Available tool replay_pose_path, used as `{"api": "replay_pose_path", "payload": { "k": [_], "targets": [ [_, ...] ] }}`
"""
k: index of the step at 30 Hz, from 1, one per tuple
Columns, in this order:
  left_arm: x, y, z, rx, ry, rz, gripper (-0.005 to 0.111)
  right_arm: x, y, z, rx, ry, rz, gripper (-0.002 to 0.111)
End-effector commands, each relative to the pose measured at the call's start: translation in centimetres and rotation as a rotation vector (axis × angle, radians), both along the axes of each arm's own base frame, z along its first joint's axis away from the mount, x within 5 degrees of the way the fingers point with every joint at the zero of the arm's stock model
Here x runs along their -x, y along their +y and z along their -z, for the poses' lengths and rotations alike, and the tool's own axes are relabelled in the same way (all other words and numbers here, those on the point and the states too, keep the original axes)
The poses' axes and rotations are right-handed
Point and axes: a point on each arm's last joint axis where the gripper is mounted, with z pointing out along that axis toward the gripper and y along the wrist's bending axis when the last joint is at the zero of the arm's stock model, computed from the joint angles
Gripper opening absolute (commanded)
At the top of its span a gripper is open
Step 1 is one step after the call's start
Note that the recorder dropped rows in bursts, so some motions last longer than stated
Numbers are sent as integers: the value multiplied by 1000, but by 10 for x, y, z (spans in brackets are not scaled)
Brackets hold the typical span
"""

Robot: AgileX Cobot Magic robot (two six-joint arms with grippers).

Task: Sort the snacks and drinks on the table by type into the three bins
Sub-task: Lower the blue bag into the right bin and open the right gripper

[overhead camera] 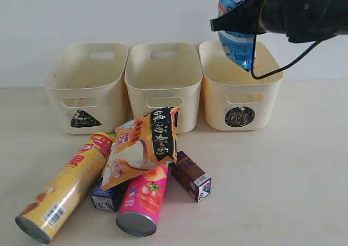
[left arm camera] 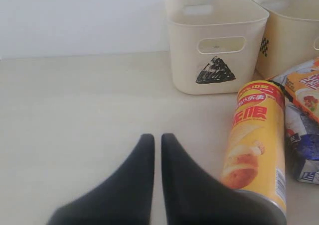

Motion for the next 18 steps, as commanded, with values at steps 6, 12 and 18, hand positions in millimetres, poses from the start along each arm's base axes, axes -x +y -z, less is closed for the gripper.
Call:
{"api": "replay_pose_path", "payload": {
  "k": [6,12,18],
  "targets": [
    [0,0,-2,7,-19,-3,4,-40,-12,42,-147,81,93,0],
    [0,0,-2,7,-19,-3,4,-53,-24,63,-246,146,113,28],
    [0,0,-2,7,-19,-3,4,-54,-32,58,-202,117,145,88]
  ]
}}
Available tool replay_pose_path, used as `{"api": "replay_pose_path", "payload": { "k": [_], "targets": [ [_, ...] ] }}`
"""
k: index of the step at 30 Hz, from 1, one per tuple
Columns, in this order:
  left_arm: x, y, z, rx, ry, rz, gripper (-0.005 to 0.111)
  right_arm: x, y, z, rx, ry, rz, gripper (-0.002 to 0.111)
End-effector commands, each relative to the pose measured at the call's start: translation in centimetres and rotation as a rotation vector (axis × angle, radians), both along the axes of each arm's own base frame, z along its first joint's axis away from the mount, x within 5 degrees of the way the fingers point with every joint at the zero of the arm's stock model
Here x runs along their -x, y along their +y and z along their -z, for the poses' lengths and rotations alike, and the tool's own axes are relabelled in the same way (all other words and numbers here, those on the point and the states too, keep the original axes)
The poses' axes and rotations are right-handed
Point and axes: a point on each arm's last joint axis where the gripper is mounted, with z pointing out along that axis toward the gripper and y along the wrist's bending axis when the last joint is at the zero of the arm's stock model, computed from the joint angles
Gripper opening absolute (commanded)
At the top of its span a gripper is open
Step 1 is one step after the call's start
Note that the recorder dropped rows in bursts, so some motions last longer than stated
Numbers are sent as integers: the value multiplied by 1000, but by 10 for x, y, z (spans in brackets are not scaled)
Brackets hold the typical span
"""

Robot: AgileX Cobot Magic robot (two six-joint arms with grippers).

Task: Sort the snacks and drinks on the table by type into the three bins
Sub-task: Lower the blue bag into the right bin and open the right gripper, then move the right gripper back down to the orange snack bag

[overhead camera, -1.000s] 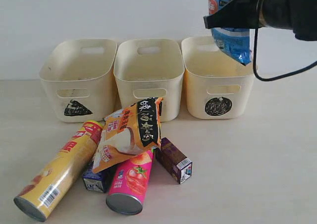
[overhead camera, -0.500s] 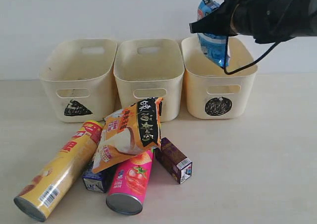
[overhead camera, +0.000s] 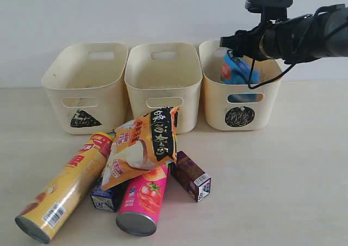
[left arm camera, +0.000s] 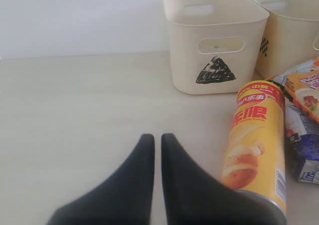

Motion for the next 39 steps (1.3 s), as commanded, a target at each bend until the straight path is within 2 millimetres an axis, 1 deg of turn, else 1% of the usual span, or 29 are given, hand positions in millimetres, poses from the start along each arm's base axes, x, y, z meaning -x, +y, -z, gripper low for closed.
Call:
{"api": "replay_pose_path", "payload": {
  "k": [1,3,5,8,9,12,14,15,16,17,21,24,25,27,30,32,34,36,37,38,39],
  "targets": [
    [0,0,-2,7,-19,-3,4,0,-6,-12,44,-37,11,92],
    [0,0,-2,7,-19,-3,4,1,-4,-18,33,-44,-8,91],
    [0,0,-2,7,-19,-3,4,4,-2,-24,20,-51,-33,86],
    [0,0,-2,7,-19,-3,4,10,3,-38,20,-68,-118,70],
    [0,0,-2,7,-19,-3,4,12,5,-43,26,-75,-152,63],
    [0,0,-2,7,-19,-3,4,21,13,-57,8,-89,-261,35],
    [0,0,-2,7,-19,-3,4,27,18,-65,-15,-95,-325,12],
    [0,0,-2,7,-19,-3,4,29,20,-68,-22,-96,-352,3],
    [0,0,-2,7,-19,-3,4,32,22,-73,-31,-100,-386,0],
    [0,0,-2,7,-19,-3,4,36,24,-78,-42,-105,-416,0],
    [0,0,-2,7,-19,-3,4,47,29,-89,-56,-115,-506,0],
    [0,0,-2,7,-19,-3,4,56,26,-89,18,-134,-528,0],
    [0,0,-2,7,-19,-3,4,59,23,-89,70,-148,-523,0],
    [0,0,-2,7,-19,-3,4,65,14,-91,189,-179,-455,0],
    [0,0,-2,7,-19,-3,4,78,-1,-100,436,-233,-295,0],
    [0,0,-2,7,-19,-3,4,88,-12,-109,631,-256,-192,0],
    [0,0,-2,7,-19,-3,4,97,-24,-117,771,-253,-93,0],
    [0,0,-2,7,-19,-3,4,102,-35,-121,875,-224,-17,0],
    [0,0,-2,7,-19,-3,4,104,-39,-121,885,-186,13,0],
    [0,0,-2,7,-19,-3,4,107,-46,-119,970,-100,31,0],
    [0,0,-2,7,-19,-3,4,108,-47,-116,1022,-59,10,0]
  ]
}}
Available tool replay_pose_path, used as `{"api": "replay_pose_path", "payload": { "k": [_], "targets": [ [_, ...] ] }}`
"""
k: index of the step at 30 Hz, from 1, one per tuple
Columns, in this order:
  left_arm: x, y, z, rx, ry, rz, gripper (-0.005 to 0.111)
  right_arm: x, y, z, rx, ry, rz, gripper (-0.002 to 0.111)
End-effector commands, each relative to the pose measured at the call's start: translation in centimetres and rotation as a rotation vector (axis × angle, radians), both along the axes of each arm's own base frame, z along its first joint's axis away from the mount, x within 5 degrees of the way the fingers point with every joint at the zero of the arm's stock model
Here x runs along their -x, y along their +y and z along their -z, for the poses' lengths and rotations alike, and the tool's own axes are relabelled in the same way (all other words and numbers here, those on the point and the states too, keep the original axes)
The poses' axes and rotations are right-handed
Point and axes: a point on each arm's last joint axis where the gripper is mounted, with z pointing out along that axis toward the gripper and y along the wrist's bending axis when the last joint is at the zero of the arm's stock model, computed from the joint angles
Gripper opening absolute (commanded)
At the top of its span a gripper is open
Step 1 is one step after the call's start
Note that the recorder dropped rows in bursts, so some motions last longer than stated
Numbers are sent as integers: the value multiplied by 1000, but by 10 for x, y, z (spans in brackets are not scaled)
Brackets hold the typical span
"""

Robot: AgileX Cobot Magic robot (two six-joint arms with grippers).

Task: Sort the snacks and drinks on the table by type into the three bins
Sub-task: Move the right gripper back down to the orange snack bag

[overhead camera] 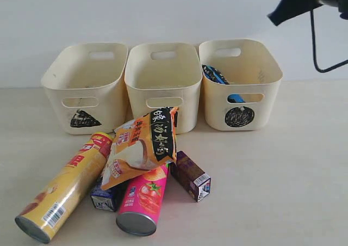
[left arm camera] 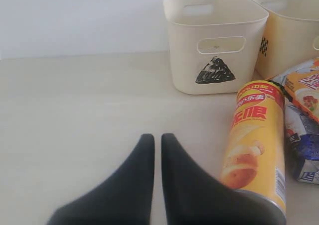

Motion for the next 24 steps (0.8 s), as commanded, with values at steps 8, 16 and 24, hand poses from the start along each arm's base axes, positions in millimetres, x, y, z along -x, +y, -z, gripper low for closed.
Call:
{"api": "replay_pose_path", "payload": {
  "k": [8,16,24],
  "targets": [
    [0,0,-2,7,-19,-3,4,19,-6,31,103,423,26,0],
    [0,0,-2,7,-19,-3,4,87,77,26,-138,325,-440,0],
    [0,0,-2,7,-19,-3,4,138,127,81,-5,236,-933,0]
  ]
}}
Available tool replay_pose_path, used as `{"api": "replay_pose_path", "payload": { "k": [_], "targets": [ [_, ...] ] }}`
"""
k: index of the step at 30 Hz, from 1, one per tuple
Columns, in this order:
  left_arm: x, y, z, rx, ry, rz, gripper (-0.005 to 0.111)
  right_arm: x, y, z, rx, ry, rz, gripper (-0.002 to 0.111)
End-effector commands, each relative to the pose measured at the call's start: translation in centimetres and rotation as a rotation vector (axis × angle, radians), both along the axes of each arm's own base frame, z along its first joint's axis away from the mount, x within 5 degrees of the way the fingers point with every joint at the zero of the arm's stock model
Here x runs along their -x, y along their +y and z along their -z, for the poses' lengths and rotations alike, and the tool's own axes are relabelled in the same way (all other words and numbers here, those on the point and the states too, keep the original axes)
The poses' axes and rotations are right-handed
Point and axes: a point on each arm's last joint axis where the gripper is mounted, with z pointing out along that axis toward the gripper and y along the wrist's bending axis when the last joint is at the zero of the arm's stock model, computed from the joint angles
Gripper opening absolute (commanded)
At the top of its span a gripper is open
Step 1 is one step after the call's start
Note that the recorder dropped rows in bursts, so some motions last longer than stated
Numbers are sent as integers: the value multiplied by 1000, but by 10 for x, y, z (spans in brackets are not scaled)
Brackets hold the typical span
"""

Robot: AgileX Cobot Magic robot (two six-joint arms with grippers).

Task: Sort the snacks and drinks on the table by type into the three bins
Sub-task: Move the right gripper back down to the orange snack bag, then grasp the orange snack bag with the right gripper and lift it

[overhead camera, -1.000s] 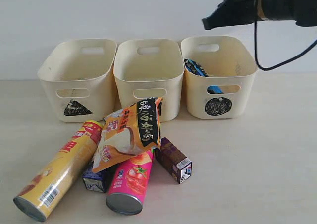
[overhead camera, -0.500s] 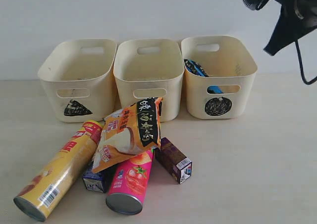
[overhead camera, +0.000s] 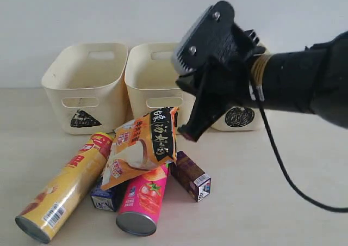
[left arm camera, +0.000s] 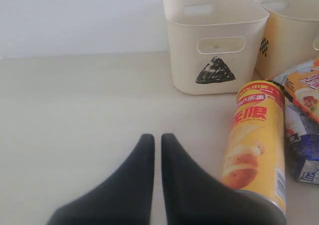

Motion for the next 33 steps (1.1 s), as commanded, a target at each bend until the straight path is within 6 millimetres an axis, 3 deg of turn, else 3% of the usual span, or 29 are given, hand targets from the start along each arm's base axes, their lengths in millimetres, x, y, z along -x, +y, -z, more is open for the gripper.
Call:
{"api": "replay_pose_path", "payload": {
  "k": [1,2,4,5,7,18,26,33],
  "targets": [
    [0,0,-2,7,-19,-3,4,20,19,15,238,-154,-233,1],
    [0,0,-2,7,-19,-3,4,23,21,17,286,-176,-262,5],
    [0,0,-2,7,-19,-3,4,31,29,21,372,-236,-339,28],
    [0,0,-2,7,-19,-3,4,33,33,25,459,-281,-383,49],
    [0,0,-2,7,-19,-3,4,34,34,33,574,-311,-399,68],
    [0,0,-2,7,-19,-3,4,26,35,60,923,-449,-537,70],
    [0,0,-2,7,-19,-3,4,24,43,83,979,-456,-638,70],
    [0,0,-2,7,-19,-3,4,15,52,84,973,-462,-637,70]
  ]
}}
